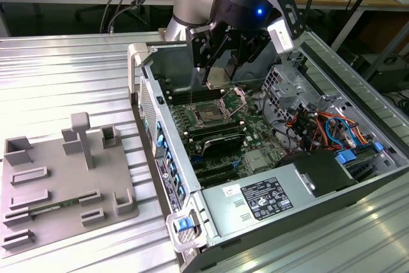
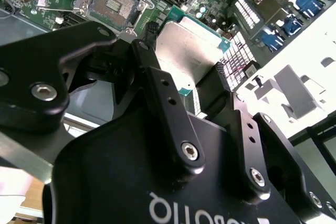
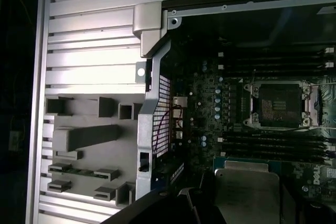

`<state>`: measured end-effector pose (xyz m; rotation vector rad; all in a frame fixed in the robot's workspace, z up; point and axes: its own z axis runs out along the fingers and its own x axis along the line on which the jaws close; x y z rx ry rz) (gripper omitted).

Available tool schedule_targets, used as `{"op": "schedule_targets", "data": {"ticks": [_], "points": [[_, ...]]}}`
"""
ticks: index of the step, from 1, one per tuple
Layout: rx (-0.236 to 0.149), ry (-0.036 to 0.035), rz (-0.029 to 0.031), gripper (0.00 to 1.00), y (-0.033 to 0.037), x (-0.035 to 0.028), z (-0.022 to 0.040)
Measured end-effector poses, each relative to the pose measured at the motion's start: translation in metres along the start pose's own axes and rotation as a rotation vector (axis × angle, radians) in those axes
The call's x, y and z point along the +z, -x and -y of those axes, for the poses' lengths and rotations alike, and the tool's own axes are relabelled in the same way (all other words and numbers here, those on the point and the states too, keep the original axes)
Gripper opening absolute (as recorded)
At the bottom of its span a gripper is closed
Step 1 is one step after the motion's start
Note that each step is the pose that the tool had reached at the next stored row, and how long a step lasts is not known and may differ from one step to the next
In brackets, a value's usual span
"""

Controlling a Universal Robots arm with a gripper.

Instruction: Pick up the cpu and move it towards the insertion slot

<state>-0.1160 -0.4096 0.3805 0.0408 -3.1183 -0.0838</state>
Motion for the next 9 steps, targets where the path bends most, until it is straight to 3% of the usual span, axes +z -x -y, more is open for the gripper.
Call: {"op": "schedule_targets", "data": {"ticks": [9], "points": [[0.0,0.0,0.0,0.55,0.0034,0.0016,-0.006]]}}
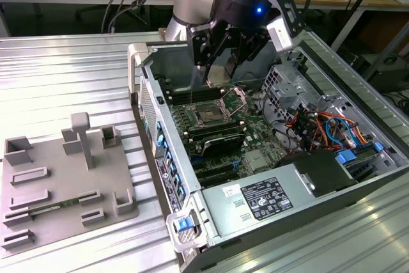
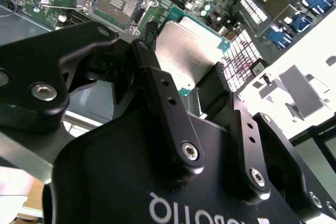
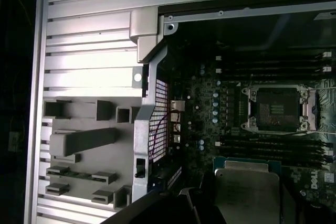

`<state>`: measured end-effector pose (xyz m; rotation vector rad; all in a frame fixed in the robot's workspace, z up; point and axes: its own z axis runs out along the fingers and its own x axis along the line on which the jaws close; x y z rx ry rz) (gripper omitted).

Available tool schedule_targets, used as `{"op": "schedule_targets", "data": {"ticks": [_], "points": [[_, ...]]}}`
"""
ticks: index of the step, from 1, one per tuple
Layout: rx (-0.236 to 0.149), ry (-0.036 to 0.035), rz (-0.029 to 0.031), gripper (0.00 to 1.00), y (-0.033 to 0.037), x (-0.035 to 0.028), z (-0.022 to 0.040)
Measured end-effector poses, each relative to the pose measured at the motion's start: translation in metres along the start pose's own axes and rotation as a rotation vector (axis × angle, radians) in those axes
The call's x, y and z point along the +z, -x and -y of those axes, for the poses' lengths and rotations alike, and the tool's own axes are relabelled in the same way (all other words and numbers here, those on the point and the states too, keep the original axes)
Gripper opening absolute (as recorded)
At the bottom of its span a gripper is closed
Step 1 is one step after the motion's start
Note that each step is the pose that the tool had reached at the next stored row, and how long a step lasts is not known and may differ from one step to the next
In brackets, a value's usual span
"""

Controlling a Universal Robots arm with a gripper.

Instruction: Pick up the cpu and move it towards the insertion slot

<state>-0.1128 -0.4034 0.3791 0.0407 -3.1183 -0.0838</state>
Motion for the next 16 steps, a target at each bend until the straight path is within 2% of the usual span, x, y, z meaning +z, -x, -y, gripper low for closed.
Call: {"op": "schedule_targets", "data": {"ticks": [8,16], "points": [[0.0,0.0001,0.0,0.55,0.004,0.0017,-0.0036],[0.001,0.0001,0.0001,0.55,0.0121,0.0039,-0.0064]]}}
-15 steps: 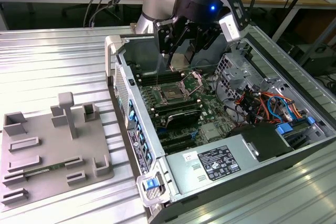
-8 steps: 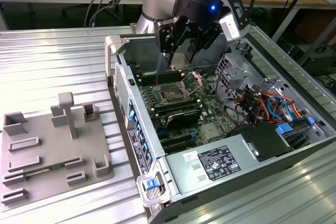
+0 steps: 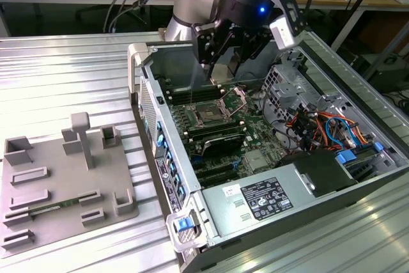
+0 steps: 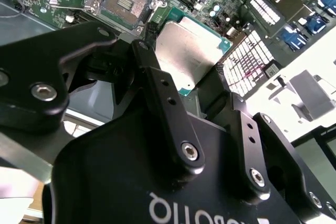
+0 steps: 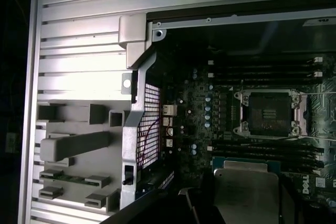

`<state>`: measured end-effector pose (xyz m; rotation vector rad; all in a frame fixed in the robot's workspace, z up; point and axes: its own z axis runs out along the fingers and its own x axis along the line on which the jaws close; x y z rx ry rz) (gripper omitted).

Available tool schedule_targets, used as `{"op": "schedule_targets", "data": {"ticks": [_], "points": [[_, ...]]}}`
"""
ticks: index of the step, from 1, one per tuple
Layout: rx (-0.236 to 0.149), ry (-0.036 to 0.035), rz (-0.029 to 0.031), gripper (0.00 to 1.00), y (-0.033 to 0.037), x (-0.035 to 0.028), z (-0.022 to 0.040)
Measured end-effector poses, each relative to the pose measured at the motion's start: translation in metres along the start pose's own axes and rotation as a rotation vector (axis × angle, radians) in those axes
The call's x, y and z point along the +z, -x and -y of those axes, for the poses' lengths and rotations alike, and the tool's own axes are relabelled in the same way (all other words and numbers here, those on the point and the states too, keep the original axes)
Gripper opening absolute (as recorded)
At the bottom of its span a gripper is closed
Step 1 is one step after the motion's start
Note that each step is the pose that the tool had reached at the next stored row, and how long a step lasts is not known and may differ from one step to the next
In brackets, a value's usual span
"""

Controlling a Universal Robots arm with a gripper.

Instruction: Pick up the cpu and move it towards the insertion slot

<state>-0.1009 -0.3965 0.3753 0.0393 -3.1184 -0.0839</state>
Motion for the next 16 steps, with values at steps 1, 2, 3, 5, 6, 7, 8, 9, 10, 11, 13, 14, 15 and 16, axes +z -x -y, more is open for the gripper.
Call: {"op": "schedule_targets", "data": {"ticks": [1,2,3,5,6,7,8,9,10,11,13,14,15,16], "points": [[0.0,-0.0001,-0.0001,0.55,0.0011,0.0002,-0.0003],[0.001,0.0,0.0,0.55,0.0025,0.0006,-0.0009],[0.001,0.0,0.0,0.55,0.0034,0.0008,-0.0016],[0.001,-0.0001,0.0,0.55,0.0049,0.0013,-0.0029],[0.001,-0.0001,-0.0001,0.55,0.0056,0.0016,-0.0035],[0.001,-0.0002,-0.0001,0.55,0.0063,0.0018,-0.0044],[0.001,-0.0001,0.0,0.55,0.0075,0.0022,-0.0064],[0.001,-0.0001,0.0,0.55,0.0082,0.0024,-0.0077],[0.001,-0.0001,0.0,0.55,0.0087,0.0026,-0.009],[0.001,0.0,0.0,0.55,0.0095,0.003,-0.0111],[0.001,0.0,0.0,0.55,0.0106,0.0035,-0.0133],[0.001,-0.0001,0.0,0.55,0.0114,0.0038,-0.0157],[0.001,-0.0001,0.0,0.55,0.0124,0.0044,-0.0193],[0.001,-0.0001,-0.0001,0.55,0.0129,0.0046,-0.0205]]}}
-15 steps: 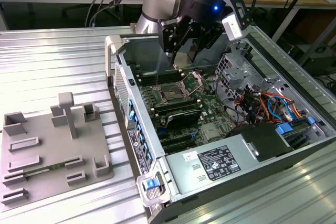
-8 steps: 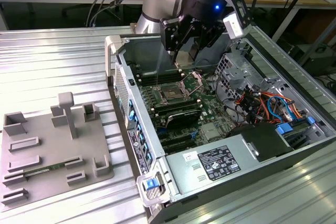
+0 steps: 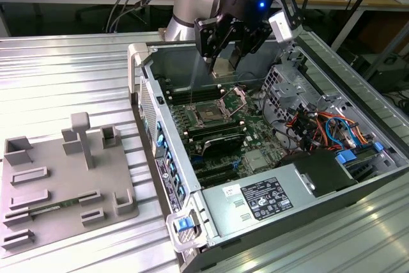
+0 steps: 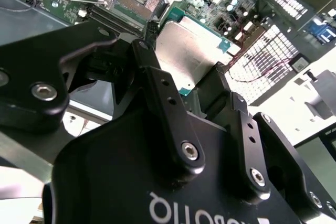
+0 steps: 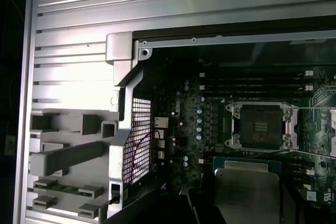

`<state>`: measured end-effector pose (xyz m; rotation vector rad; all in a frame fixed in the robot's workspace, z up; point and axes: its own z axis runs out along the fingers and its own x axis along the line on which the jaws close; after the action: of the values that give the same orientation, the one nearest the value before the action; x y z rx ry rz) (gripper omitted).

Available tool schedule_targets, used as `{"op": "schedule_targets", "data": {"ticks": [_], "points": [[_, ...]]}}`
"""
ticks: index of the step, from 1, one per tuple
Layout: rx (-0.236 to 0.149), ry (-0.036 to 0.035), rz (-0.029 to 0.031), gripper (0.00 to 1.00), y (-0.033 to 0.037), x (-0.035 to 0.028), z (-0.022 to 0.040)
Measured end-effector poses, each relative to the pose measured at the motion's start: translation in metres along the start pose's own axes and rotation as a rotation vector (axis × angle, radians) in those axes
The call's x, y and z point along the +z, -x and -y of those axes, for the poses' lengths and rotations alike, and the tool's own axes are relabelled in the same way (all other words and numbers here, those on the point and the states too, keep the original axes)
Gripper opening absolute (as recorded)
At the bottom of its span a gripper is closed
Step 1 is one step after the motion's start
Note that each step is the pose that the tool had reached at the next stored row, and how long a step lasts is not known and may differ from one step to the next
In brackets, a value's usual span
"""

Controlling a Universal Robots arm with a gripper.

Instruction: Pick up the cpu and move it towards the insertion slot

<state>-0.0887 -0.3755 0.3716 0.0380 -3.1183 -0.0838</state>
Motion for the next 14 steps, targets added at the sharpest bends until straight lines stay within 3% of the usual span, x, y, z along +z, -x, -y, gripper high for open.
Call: {"op": "schedule_targets", "data": {"ticks": [14], "points": [[0.0,0.0,-0.0001,0.55,0.0119,0.004,-0.0192]]}}
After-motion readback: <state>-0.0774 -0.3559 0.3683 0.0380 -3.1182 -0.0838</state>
